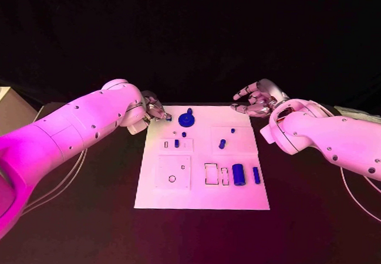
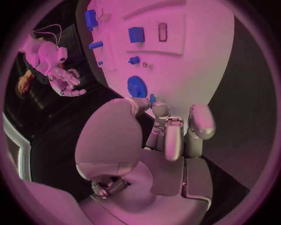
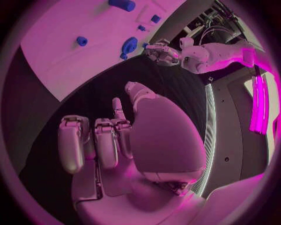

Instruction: Assemble the parts on the task board

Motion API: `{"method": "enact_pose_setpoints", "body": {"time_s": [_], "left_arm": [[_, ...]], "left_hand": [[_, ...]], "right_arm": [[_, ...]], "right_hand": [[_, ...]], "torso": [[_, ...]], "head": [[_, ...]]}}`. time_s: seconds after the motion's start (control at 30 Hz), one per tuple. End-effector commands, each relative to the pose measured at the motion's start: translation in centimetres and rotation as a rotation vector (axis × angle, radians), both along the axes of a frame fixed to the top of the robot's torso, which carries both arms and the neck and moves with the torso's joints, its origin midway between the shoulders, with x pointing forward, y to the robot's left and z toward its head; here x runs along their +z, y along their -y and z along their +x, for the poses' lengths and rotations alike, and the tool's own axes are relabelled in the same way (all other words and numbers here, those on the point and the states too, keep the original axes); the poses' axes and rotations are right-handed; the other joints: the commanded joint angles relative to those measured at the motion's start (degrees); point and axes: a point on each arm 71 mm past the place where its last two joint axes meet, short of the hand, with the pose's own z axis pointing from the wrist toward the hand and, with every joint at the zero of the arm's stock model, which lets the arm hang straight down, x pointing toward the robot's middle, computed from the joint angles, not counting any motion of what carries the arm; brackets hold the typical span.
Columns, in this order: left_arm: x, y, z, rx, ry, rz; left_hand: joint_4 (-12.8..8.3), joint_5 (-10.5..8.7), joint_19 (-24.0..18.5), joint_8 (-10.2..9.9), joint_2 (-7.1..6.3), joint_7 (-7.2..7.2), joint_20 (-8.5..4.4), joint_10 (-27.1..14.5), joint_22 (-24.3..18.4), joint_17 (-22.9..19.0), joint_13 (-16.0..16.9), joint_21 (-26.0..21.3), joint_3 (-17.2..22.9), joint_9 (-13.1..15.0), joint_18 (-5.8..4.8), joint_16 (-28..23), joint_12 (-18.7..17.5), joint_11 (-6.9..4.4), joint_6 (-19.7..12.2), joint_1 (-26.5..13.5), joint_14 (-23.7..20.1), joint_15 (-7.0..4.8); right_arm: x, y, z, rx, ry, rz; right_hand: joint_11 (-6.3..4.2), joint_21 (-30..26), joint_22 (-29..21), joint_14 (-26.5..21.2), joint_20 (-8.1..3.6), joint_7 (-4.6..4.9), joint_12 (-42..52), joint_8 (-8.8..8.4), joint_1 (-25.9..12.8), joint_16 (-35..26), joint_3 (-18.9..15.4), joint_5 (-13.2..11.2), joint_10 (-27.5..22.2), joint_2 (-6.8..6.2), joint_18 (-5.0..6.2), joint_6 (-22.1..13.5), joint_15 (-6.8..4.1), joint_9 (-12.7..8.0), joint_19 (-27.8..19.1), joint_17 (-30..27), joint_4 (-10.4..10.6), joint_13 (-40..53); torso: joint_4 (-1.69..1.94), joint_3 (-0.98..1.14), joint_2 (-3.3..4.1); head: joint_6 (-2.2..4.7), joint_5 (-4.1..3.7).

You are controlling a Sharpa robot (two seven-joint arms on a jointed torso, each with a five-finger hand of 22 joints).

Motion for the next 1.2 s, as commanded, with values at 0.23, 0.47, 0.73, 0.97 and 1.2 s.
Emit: {"method": "enact_pose_setpoints", "body": {"time_s": [0.23,0.47,0.73,0.97,1.2], "left_arm": [[0.9,-0.1,-1.1,-0.005,-0.003,-0.055],[1.6,0.0,-2.6,-0.052,0.012,-0.050],[1.1,0.1,-4.5,-0.094,0.037,-0.012],[-0.1,0.1,-5.9,-0.115,0.043,0.015],[-1.9,0.3,-7.0,-0.134,0.035,0.050]], "left_hand": [[-6.7,0.46,0.4,6.6,-2.31,-0.27,-0.54,1.1,0.5,11.7,0.7,0.5,9.8,8.7,0.41,0.5,0.9,-0.44,-0.3,-2.3,4.9,-0.56],[-8.4,0.85,0.3,7.4,-2.98,-0.37,-0.67,0.8,0.4,11.8,-0.5,0.5,12.3,9.1,0.44,0.5,0.2,-0.56,-0.3,-4.3,4.9,-0.68],[-9.7,0.97,0.3,8.0,-3.26,-0.43,-0.76,1.2,0.5,11.5,0.1,0.5,14.0,9.4,0.45,0.4,0.9,-0.64,-0.2,-5.7,4.8,-0.78],[-10.6,1.09,0.5,8.4,-3.41,-0.53,-0.85,1.5,0.6,11.5,0.3,0.6,15.0,9.5,0.43,0.4,1.3,-0.74,-0.1,-6.9,4.8,-0.88],[-11.6,1.34,1.1,8.9,-3.52,-0.74,-1.01,2.8,1.5,12.1,2.6,1.0,16.0,9.7,0.26,0.7,3.1,-0.95,0.2,-8.3,5.1,-1.06]], "right_arm": [[0.0,0.4,0.0,0.002,-0.009,-0.015],[-0.1,0.9,0.0,-0.007,-0.011,-0.016],[-0.2,1.3,0.1,-0.017,-0.014,-0.020],[-0.3,1.5,0.1,-0.021,-0.017,-0.022],[-0.6,1.6,0.1,-0.021,-0.021,-0.023]], "right_hand": [[-0.03,-0.3,8.0,5.6,0.17,0.02,-0.3,0.44,-0.5,-0.4,0.4,0.2,4.6,-0.18,-0.18,-0.5,0.05,0.1,3.2,13.4,-0.1,13.9],[-0.03,-0.3,8.0,5.6,0.17,0.02,-0.3,0.44,-0.5,-0.4,0.4,0.2,4.6,-0.18,-0.18,-0.5,0.05,0.1,3.2,13.4,-0.1,13.9],[-0.03,-0.3,8.0,5.6,0.17,0.02,-0.3,0.44,-0.5,-0.4,0.4,0.2,4.6,-0.18,-0.18,-0.5,0.05,0.1,3.2,13.4,-0.1,13.9],[-0.03,-0.3,8.0,5.6,0.17,0.02,-0.3,0.44,-0.5,-0.4,0.4,0.2,4.6,-0.18,-0.18,-0.5,0.05,0.1,3.2,13.4,-0.1,13.9],[-0.03,-0.3,8.0,5.6,0.17,0.02,-0.3,0.44,-0.5,-0.4,0.4,0.2,4.6,-0.18,-0.18,-0.5,0.05,0.1,3.2,13.4,-0.1,13.9]], "torso": [[0.48,-0.16,-0.63],[0.85,-0.12,-1.38],[1.25,-0.26,-2.09],[1.54,-0.28,-2.70],[1.78,-0.36,-3.24]], "head": [[-0.53,-0.10],[-1.17,-0.07],[-1.97,0.08],[-2.57,0.17],[-3.09,0.34]]}}
